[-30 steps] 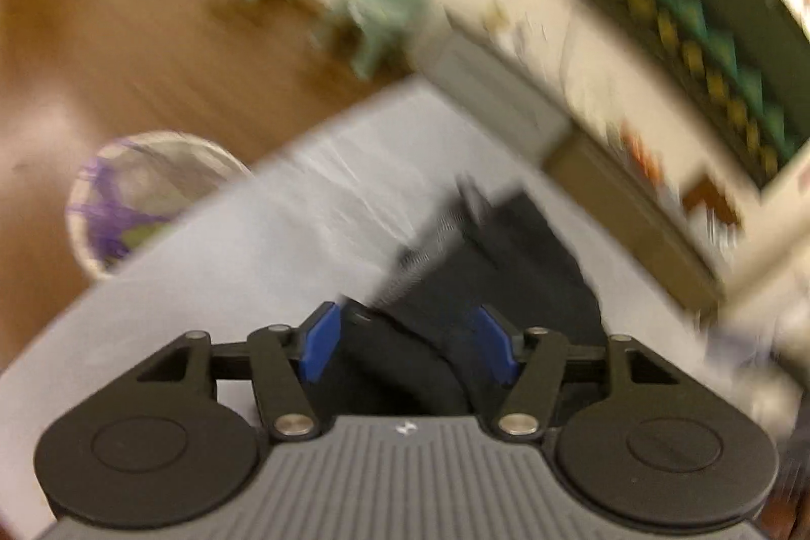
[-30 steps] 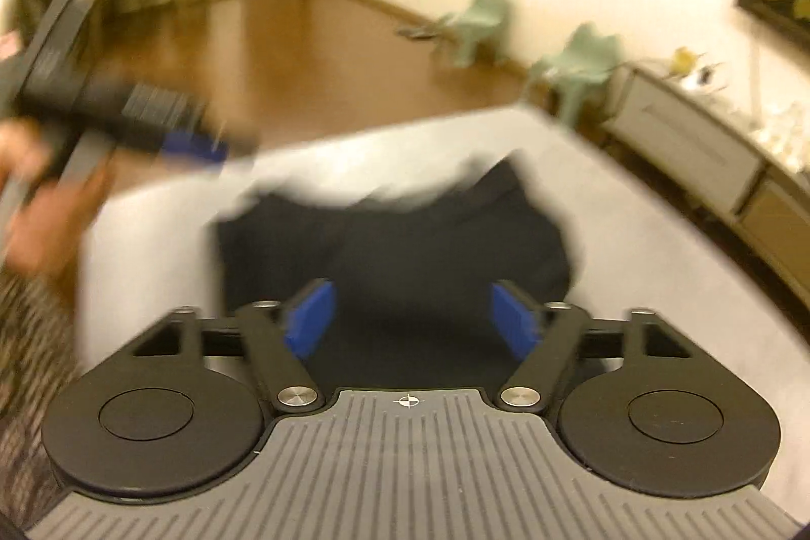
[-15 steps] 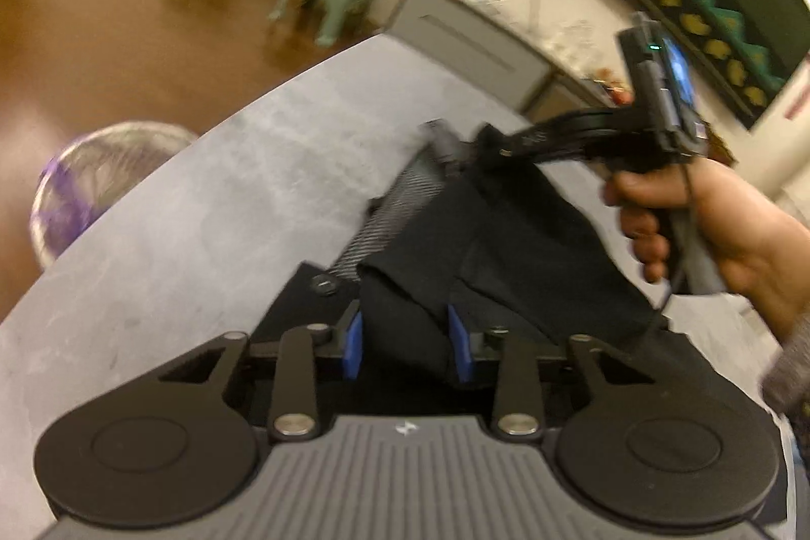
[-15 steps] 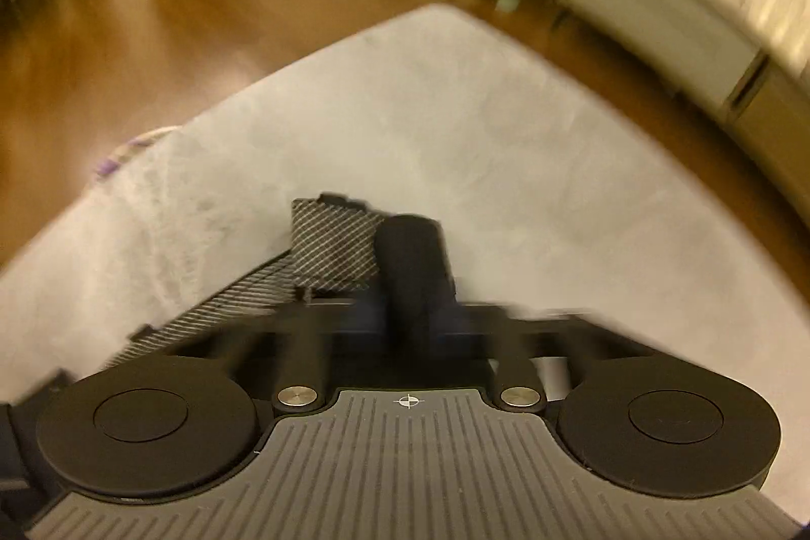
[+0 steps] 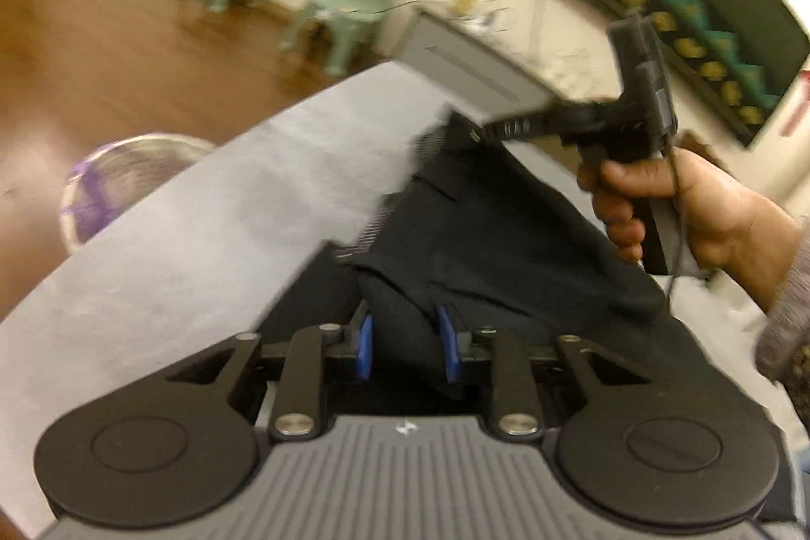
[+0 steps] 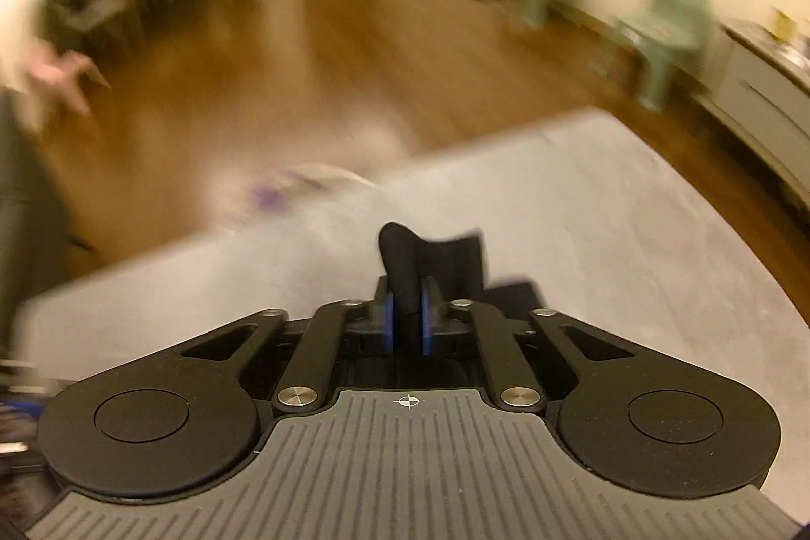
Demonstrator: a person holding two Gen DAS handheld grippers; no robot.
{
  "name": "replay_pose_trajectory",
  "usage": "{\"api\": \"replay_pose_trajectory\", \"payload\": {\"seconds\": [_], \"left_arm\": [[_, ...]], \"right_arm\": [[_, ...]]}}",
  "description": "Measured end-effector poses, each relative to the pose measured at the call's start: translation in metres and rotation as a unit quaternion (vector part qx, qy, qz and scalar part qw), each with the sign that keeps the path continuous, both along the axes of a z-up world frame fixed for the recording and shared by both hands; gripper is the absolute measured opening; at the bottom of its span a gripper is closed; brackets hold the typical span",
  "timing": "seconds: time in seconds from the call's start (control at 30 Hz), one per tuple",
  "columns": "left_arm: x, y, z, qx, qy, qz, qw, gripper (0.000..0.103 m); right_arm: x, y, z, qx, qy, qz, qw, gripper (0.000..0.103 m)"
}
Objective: Fold clothes
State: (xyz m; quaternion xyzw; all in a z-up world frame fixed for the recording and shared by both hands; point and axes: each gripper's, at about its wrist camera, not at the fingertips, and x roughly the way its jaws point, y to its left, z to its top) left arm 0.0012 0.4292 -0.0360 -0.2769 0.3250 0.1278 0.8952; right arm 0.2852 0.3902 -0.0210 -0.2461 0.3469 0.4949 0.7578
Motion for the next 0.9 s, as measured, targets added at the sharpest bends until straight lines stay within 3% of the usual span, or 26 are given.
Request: {"api": "replay_pose_trajectory", "payload": {"seconds": [0.03, 0.07, 0.13, 0.2, 0.3, 0.33, 0.4, 0.47, 0.57, 0.63, 0.7, 0.73, 0.77, 0.8, 0.83, 0.9], "left_arm": [[0.0, 0.003, -0.003, -0.004, 0.007, 0.005, 1.0, 0.025], [0.001, 0.006, -0.005, -0.007, 0.014, 0.01, 0.9998, 0.025], [-0.001, 0.008, -0.004, -0.01, 0.013, 0.013, 0.9998, 0.025], [-0.007, 0.008, 0.004, -0.017, -0.024, 0.005, 0.9996, 0.024], [-0.019, 0.005, 0.019, -0.016, -0.085, -0.003, 0.9962, 0.023], [-0.017, 0.007, 0.015, -0.019, -0.066, 0.006, 0.9976, 0.023], [-0.011, 0.013, 0.005, -0.025, -0.027, 0.025, 0.999, 0.023], [-0.005, 0.019, -0.008, -0.064, 0.002, 0.019, 0.9978, 0.022], [-0.01, 0.018, -0.001, -0.065, -0.028, 0.024, 0.9972, 0.023], [-0.008, 0.018, 0.0, -0.075, -0.032, 0.026, 0.9963, 0.022], [-0.008, 0.016, 0.002, -0.072, -0.029, 0.032, 0.9965, 0.022], [-0.011, 0.014, 0.003, -0.068, -0.029, 0.036, 0.9966, 0.023], [-0.014, 0.013, 0.004, -0.068, -0.03, 0.04, 0.9964, 0.022], [-0.017, 0.013, 0.005, -0.068, -0.031, 0.045, 0.9962, 0.022], [-0.023, 0.012, 0.007, -0.065, -0.03, 0.048, 0.9962, 0.022], [-0.026, 0.005, -0.002, -0.053, 0.013, 0.046, 0.9975, 0.022]], "right_arm": [[0.005, 0.0, -0.006, -0.014, -0.013, -0.028, 0.999, 0.051], [0.01, -0.001, -0.012, -0.028, -0.027, -0.056, 0.998, 0.05], [0.019, -0.028, 0.006, 0.035, -0.004, -0.104, 0.994, 0.059], [0.022, -0.068, 0.029, 0.106, 0.004, -0.146, 0.983, 0.069], [0.005, -0.134, 0.052, 0.146, -0.007, -0.194, 0.97, 0.07], [-0.009, -0.154, 0.056, 0.151, -0.009, -0.199, 0.968, 0.069], [-0.054, -0.187, 0.055, 0.152, -0.017, -0.185, 0.971, 0.068], [-0.106, -0.206, 0.042, 0.139, -0.013, -0.141, 0.98, 0.068], [-0.187, -0.213, 0.009, 0.103, -0.003, -0.054, 0.993, 0.067], [-0.23, -0.211, -0.012, 0.076, -0.028, -0.019, 0.997, 0.067], [-0.25, -0.211, -0.029, 0.053, -0.057, -0.026, 0.997, 0.061], [-0.252, -0.211, -0.035, 0.041, -0.056, -0.034, 0.997, 0.046], [-0.251, -0.212, -0.038, 0.031, -0.048, -0.039, 0.998, 0.009], [-0.247, -0.215, -0.041, 0.023, -0.037, -0.045, 0.998, 0.001], [-0.248, -0.22, -0.04, 0.021, -0.032, -0.043, 0.998, 0.0], [-0.253, -0.229, -0.039, 0.015, -0.028, -0.031, 0.999, 0.0]]}}
